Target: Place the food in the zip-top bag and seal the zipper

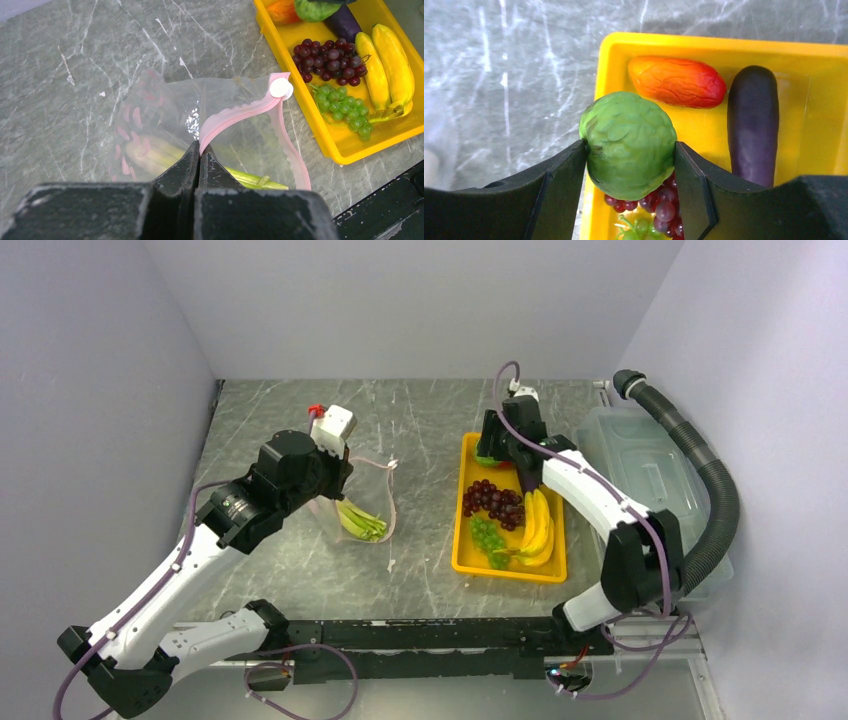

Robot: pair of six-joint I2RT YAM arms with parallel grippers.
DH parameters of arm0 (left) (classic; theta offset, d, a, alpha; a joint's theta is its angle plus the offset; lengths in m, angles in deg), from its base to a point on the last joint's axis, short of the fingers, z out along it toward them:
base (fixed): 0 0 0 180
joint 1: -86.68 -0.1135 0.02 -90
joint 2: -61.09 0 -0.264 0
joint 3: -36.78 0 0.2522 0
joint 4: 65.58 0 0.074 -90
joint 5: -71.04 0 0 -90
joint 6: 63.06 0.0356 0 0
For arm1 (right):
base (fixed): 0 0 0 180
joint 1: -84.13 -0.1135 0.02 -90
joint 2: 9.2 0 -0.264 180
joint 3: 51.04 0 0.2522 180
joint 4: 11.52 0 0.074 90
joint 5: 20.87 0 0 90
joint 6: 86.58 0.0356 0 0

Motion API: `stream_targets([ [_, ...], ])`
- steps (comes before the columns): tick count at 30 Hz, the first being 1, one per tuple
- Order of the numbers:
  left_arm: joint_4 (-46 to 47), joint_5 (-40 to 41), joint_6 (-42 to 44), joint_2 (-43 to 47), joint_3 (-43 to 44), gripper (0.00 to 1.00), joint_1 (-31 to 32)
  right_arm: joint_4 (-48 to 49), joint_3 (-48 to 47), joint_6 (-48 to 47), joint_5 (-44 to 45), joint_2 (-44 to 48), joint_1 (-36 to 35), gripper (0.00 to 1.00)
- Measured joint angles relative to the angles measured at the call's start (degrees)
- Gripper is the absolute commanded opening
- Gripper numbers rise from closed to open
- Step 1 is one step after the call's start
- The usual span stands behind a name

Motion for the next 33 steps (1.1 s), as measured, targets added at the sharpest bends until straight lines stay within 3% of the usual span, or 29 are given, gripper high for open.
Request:
stream_targets([
  [9, 0.0, 0.13, 0.0, -0.13, -0.02, 0.0, 0.0, -0.83, 1.14, -1.6, -4.31, 13.55, -3.58, 0.09],
  [20, 0.0, 0.17, -0.04, -0.22, -0.02, 0.0, 0.0, -0.13, 2.75, -3.78, -14.4, 28.28, -18.32, 0.09],
  [27, 0.0, 1.2, -0.59, -0.39, -0.02, 0.0, 0.0, 1.05, 2.75, -5.03, -17.9, 29.97, -27.32, 0.09],
  [33, 0.0, 2.1, -1.64, -0.5, -0.02, 0.0, -0.13, 1.46, 1.57, -5.95, -17.49, 26.08, -33.64, 0.09],
])
